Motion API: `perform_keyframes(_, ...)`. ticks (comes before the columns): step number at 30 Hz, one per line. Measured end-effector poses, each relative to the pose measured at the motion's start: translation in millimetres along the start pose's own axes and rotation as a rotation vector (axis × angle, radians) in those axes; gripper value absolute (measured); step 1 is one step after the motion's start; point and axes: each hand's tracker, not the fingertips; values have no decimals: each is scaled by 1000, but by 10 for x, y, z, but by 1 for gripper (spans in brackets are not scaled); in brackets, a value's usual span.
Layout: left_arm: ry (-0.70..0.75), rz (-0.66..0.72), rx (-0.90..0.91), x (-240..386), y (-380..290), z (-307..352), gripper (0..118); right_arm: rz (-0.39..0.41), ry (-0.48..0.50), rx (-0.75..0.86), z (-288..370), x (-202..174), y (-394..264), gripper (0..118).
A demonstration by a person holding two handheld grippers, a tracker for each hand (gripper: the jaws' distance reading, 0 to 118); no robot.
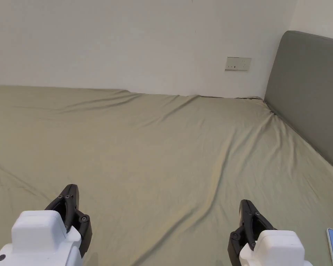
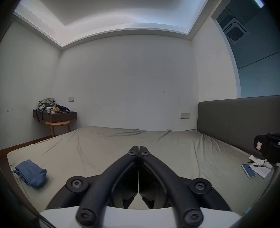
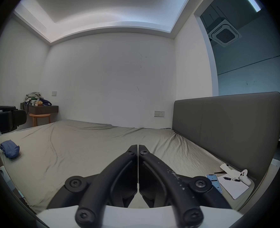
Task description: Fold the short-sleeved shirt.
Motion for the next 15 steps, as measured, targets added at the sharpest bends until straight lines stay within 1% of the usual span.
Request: perform_keyframes(15,-2,-8,-4,-5,9,4,0,1,4,0,14,-13,7,3)
